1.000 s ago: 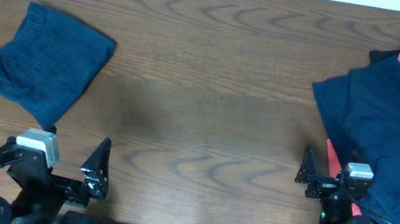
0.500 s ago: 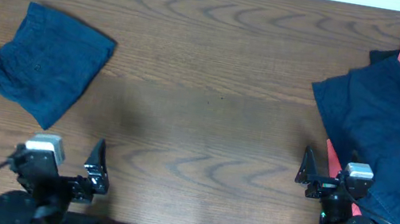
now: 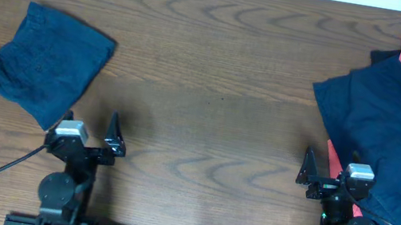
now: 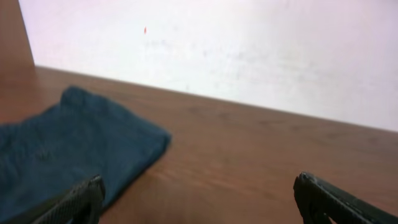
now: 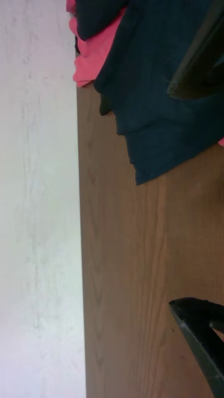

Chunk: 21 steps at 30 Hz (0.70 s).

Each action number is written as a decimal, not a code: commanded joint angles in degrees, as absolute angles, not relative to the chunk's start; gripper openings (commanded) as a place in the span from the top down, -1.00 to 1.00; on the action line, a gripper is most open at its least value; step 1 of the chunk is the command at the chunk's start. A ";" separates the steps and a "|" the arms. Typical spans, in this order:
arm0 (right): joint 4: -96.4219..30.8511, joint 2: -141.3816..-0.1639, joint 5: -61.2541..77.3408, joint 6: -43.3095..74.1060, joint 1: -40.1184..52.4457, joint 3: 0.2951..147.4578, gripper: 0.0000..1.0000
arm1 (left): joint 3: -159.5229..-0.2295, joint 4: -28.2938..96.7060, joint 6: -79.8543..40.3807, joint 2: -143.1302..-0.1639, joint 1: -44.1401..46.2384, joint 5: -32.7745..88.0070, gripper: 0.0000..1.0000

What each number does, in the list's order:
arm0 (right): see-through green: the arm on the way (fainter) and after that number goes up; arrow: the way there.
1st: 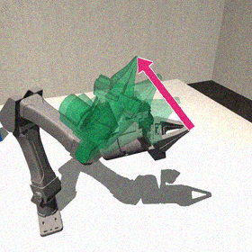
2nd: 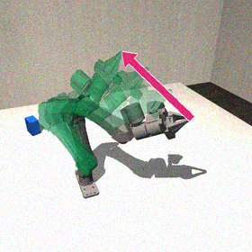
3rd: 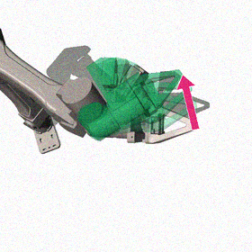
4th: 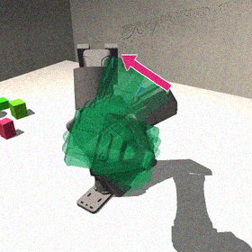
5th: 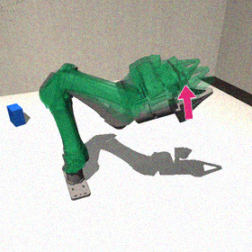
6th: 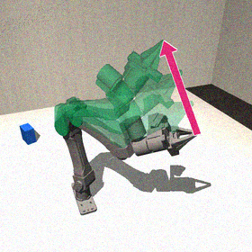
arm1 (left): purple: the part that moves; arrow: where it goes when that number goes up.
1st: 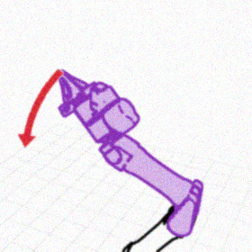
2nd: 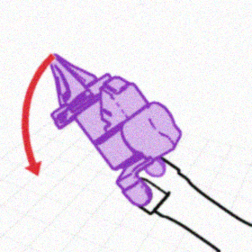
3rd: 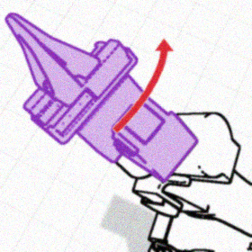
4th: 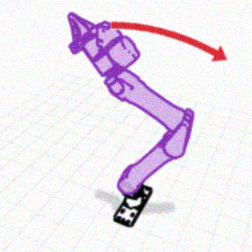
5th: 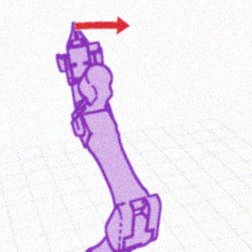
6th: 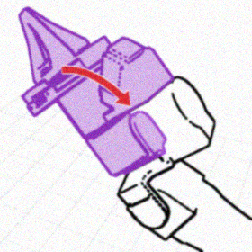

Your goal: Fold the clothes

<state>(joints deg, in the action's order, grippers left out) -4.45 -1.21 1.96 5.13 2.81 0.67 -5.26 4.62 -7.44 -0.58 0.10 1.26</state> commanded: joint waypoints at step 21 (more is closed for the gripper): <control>-4.49 -0.75 2.39 4.16 2.42 0.51 -0.98 | -0.23 3.97 -7.09 -0.23 0.08 0.58 -0.96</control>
<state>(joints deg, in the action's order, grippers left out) -4.36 -1.08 1.96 5.10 2.79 0.62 -1.85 2.76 -7.44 -0.58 0.10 1.28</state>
